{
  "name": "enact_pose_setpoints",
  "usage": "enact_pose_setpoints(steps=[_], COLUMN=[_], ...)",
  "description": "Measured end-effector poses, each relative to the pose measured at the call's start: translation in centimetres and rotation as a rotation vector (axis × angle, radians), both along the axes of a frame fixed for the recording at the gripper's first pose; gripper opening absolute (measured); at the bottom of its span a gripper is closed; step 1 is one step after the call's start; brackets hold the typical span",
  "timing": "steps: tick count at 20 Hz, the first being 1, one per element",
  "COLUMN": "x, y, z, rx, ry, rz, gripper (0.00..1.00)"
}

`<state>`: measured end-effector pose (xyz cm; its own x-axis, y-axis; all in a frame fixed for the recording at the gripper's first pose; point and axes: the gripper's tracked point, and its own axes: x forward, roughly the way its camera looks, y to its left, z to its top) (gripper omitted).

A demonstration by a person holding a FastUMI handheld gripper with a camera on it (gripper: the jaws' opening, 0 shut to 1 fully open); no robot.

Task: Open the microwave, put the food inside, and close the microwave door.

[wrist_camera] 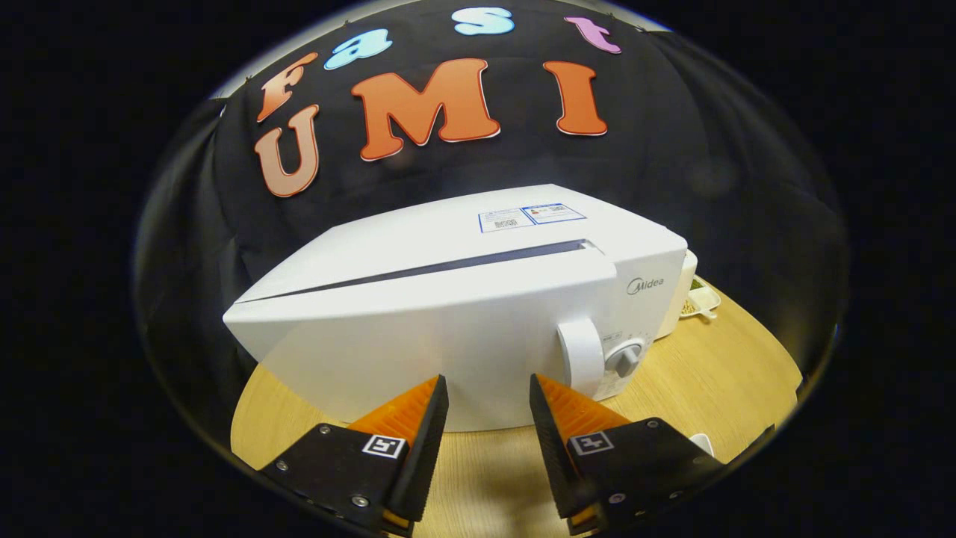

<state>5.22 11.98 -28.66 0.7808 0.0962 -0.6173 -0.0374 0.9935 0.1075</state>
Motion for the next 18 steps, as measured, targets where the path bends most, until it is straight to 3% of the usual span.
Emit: enact_pose_setpoints(steps=[3, 9, 18], x=[0.2, 1.5, 0.6], y=[0.4, -0.2, -0.6], z=[-0.4, -1.0, 0.9], rx=[-0.044, -0.05, -0.042], ry=[-0.02, -0.024, -0.04], rz=[0.051, 0.073, 0.048], gripper=[0.65, 0.62, 0.59])
